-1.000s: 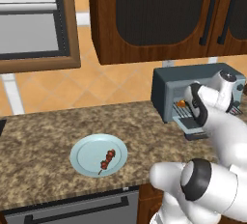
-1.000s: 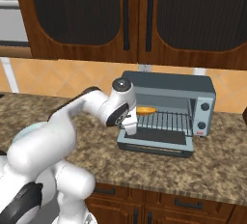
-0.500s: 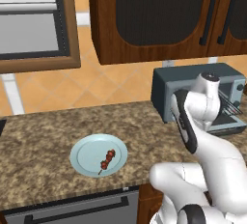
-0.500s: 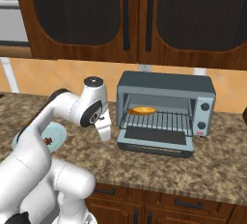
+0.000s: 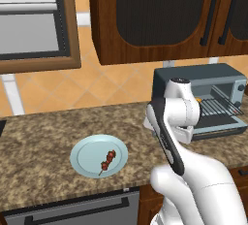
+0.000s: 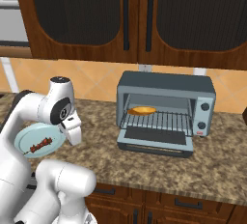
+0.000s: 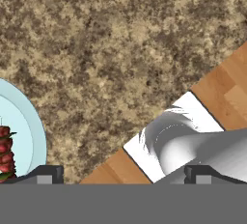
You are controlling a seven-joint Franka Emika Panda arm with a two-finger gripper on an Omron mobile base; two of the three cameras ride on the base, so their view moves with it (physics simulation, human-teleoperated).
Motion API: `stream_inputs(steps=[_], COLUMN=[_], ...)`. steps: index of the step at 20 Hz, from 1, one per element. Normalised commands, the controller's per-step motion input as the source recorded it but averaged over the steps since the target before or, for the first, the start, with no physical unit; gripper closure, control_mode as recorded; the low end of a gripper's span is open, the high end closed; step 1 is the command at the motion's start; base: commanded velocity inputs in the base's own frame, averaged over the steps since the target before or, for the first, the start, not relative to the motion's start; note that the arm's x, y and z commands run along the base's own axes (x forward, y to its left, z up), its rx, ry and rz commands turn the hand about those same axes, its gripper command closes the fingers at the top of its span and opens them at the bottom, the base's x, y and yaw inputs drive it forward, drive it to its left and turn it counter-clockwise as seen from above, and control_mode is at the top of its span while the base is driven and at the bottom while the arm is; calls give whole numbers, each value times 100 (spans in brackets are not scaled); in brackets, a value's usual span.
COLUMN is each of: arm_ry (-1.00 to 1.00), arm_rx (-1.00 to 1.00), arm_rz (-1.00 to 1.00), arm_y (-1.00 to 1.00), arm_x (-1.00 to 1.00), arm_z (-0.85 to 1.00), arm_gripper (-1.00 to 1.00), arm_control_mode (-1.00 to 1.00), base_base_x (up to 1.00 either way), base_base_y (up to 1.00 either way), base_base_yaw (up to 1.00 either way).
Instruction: Pick up the kebab skewer and baguette bread, and place them inside the toaster oven. Close the toaster oven door and start by setting the timer.
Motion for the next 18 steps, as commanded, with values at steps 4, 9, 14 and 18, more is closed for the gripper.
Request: stream_inputs(steps=[4, 9, 14, 18], arm_ry=[2, 0, 0, 0], arm_rx=[-7, -8, -10, -4], arm_rz=[23, 9, 5, 3], arm_y=[93, 75, 64, 47], arm_x=[6, 30, 30, 35], arm_z=[-2, -22, -36, -38], arm_gripper=[-100, -100, -100, -100], arm_control_mode=[-100, -100, -100, -100], base_base_x=[0, 0, 0, 0], base_base_y=[0, 0, 0, 0], base_base_yaw=[0, 0, 0, 0])
